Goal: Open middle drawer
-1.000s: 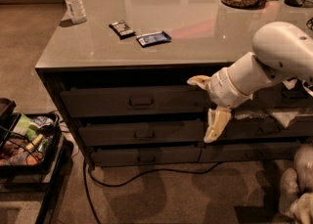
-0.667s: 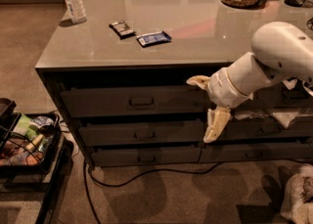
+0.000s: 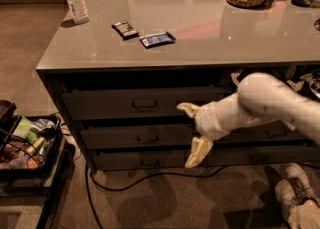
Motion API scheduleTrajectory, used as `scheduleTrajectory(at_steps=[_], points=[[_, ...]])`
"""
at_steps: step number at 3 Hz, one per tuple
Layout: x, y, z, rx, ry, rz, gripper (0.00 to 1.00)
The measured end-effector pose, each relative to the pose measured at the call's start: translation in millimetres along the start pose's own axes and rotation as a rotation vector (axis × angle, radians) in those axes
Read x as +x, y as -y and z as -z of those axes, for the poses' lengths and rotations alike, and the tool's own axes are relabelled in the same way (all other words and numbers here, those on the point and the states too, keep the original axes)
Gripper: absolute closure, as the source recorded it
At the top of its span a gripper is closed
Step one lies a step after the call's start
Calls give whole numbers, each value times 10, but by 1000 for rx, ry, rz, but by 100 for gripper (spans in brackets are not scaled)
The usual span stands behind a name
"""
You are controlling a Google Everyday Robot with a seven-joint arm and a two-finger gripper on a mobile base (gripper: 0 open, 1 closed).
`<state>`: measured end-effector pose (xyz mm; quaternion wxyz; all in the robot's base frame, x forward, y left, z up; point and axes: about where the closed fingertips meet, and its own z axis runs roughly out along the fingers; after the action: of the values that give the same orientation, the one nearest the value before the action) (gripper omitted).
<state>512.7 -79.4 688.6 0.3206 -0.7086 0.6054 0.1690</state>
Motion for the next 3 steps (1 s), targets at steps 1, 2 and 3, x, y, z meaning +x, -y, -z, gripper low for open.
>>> scheduleTrajectory(at_steps=[1, 2, 3], points=[[168, -50, -670, 31, 61, -10, 0], [505, 54, -1326, 25, 132, -36, 0], [499, 55, -1322, 25, 132, -35, 0]])
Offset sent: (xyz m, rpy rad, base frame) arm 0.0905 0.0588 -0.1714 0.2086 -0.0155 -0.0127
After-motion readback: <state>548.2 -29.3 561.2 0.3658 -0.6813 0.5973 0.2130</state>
